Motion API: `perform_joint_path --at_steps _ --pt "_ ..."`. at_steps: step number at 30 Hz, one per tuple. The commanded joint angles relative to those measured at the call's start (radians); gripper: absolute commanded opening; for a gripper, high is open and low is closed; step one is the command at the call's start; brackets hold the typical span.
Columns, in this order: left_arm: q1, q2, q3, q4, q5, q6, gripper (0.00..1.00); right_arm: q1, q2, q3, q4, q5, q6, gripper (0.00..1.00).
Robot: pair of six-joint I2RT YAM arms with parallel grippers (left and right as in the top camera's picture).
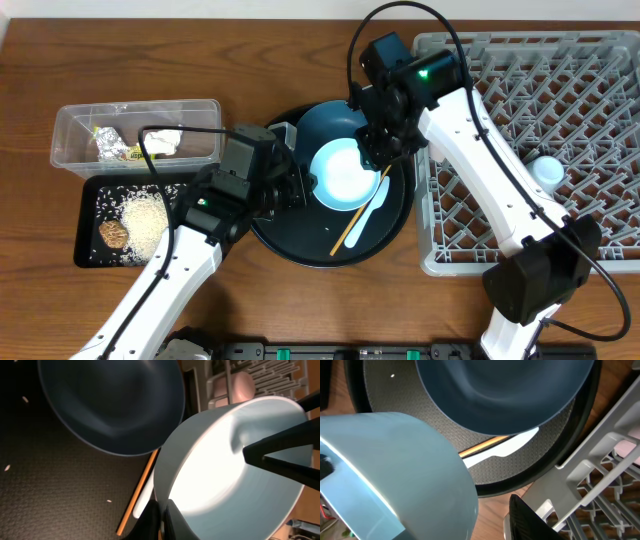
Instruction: Sort waste into correct bins and load items into the dishwasher rack
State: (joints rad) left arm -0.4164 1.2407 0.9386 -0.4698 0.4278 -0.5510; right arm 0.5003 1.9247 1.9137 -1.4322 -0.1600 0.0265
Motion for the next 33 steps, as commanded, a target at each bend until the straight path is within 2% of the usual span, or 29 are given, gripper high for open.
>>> perform_joint_path --at_steps 1,9,11,13,14,30,33 --pt "-0.002 0.003 0.021 -0.025 -0.040 0.002 0.06 0.004 -0.016 0.013 0.018 0.022 0.003 0.36" --pt "-0.002 0.015 0.021 -0.041 -0.040 0.015 0.06 0.004 -0.016 0.055 0.027 0.022 0.003 0.35" --pt "-0.002 0.015 0.021 -0.041 -0.040 0.015 0.06 0.004 -0.016 0.055 0.025 0.022 0.003 0.30" --pt "-0.002 0.015 0.021 -0.041 -0.040 0.015 0.06 0.005 -0.016 0.055 0.021 0.022 0.003 0.19" --pt "-0.002 0.015 0.021 -0.041 -0.040 0.015 0.06 0.006 -0.016 0.055 0.018 0.022 0.003 0.18" --pt "-0.002 0.014 0.021 -0.036 -0.020 0.015 0.06 0.033 -0.015 0.053 -0.010 0.023 0.002 0.20" --pt "-0.002 0.013 0.021 -0.032 -0.016 0.015 0.06 0.037 -0.015 0.053 -0.008 0.023 0.002 0.25"
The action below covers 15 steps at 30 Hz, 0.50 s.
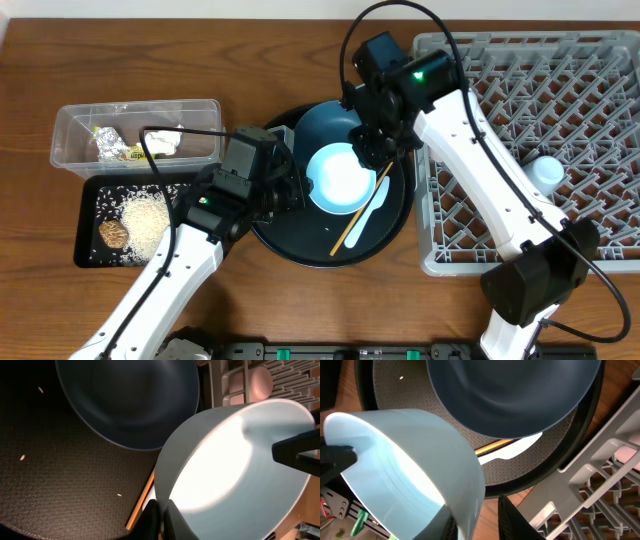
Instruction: Sort waste into correct bins and load items into the dishwasher rack
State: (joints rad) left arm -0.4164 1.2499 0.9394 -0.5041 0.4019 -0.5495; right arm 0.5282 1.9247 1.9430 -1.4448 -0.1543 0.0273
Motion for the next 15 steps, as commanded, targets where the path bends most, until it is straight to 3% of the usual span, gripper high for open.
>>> perform_joint_path --at_steps 1,7,13,15 --pt "-0.002 0.003 0.021 0.002 0.010 0.013 0.06 0.009 -0.015 0.024 0.006 0.019 0.002 0.26" --pt "-0.002 0.001 0.021 0.002 0.010 0.013 0.06 0.010 -0.015 0.024 0.019 0.024 0.002 0.26" --pt "-0.002 0.001 0.021 0.003 0.010 0.013 0.06 0.010 -0.015 0.023 0.016 0.024 0.002 0.12" --pt "-0.002 0.001 0.021 0.005 0.010 0.013 0.06 0.010 -0.015 0.022 0.016 0.023 0.002 0.11"
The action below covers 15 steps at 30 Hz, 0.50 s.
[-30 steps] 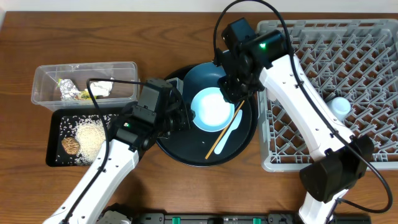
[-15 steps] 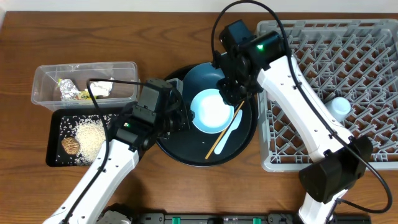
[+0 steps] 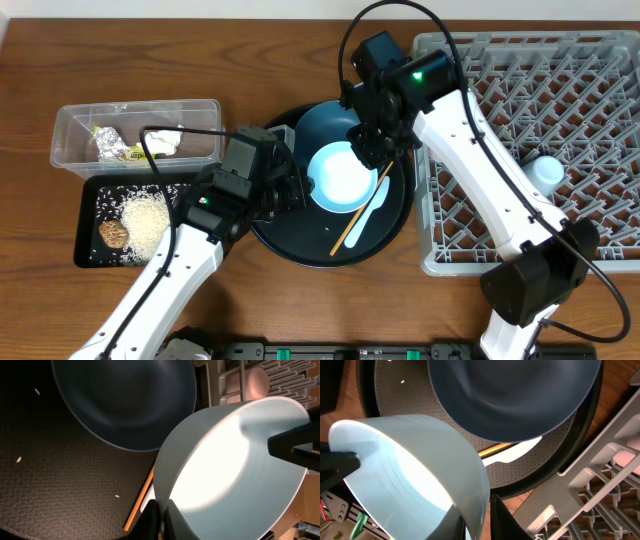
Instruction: Sort waste into correct bins and load items into the dishwasher rack
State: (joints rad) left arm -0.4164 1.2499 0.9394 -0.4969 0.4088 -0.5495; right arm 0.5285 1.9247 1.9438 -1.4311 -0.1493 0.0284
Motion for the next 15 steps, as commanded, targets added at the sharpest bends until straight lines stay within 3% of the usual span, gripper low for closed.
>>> perform_joint_path --at_steps 1,4,12,13,15 --pt "-0.002 0.001 0.021 -0.002 0.003 0.013 0.06 0.010 -0.015 0.021 0.002 0.018 0.002 0.11" --pt "-0.002 -0.001 0.021 0.011 0.010 0.013 0.06 0.010 -0.015 0.021 0.005 0.018 0.005 0.01" --pt "-0.002 -0.066 0.029 0.080 0.034 0.013 0.07 0.004 -0.016 0.022 0.031 0.019 0.027 0.01" --pt "-0.002 -0.084 0.032 0.090 0.037 0.013 0.09 0.000 -0.017 0.025 0.034 0.019 0.027 0.01" --pt "-0.001 -0.124 0.040 0.117 0.053 0.013 0.34 -0.013 -0.022 0.037 0.037 0.019 0.040 0.01"
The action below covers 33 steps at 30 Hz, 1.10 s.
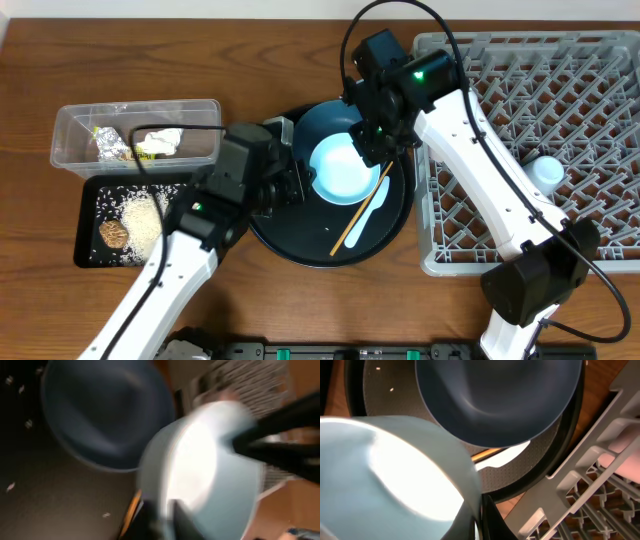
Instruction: Sort waste into correct bins and load items into the dishwasher rack
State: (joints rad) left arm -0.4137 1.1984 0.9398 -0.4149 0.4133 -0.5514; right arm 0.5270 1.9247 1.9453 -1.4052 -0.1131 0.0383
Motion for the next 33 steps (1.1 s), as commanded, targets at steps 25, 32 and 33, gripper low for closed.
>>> perform_joint_path --at_steps 25,32,33 --pt "0.097 -0.337 0.052 -0.132 -0.049 0.034 0.07 -0.457 -0.269 0.040 -0.171 -0.037 0.005 0.01" --pt "0.051 -0.162 0.034 -0.234 0.068 0.034 0.13 -0.454 -0.269 0.039 -0.191 -0.037 0.005 0.23" --pt "0.028 -0.121 0.029 -0.241 0.075 0.034 0.14 -0.454 -0.269 0.038 -0.194 -0.037 0.006 0.26"
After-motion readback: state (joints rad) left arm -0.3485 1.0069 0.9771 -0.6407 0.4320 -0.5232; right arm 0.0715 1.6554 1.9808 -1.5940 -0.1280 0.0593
